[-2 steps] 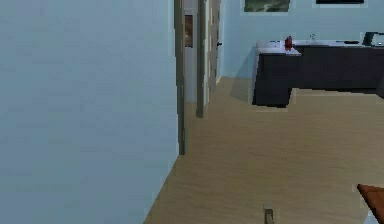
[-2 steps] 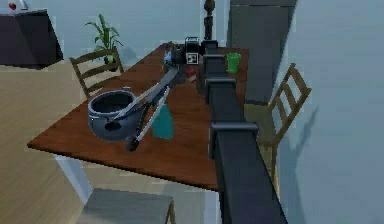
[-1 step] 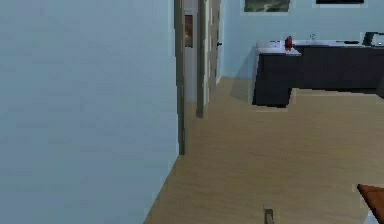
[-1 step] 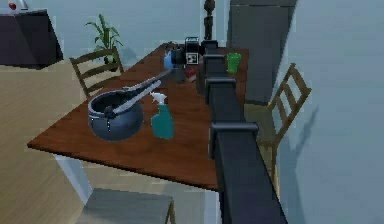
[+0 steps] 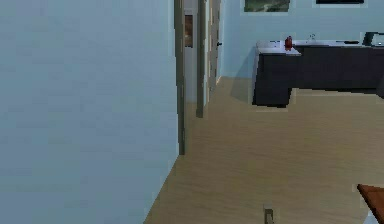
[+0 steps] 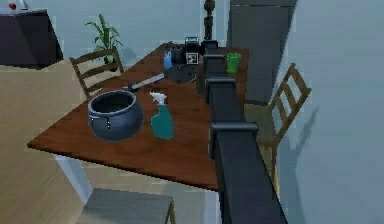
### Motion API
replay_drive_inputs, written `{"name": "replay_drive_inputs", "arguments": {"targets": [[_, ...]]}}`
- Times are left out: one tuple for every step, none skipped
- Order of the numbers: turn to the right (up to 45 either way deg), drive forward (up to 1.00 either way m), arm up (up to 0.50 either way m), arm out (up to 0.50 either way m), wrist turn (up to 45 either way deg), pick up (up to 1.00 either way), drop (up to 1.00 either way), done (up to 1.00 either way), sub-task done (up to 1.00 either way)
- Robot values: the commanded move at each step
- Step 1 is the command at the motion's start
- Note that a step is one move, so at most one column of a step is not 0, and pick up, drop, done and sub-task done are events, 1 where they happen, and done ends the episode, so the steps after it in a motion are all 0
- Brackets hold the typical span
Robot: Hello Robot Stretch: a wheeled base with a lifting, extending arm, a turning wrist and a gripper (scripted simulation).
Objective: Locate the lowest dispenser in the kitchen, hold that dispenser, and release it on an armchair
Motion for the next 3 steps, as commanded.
{"name": "replay_drive_inputs", "arguments": {"targets": [[0.0, 0.00, 0.00, 0.00, 27.0, 0.00, 0.00, 0.00, 0.00], [0.0, 0.00, -0.30, 0.00, 0.0, 0.00, 0.00, 0.00, 0.00], [0.0, 0.00, 0.00, 0.00, 0.0, 1.00, 0.00, 0.00, 0.00]]}}
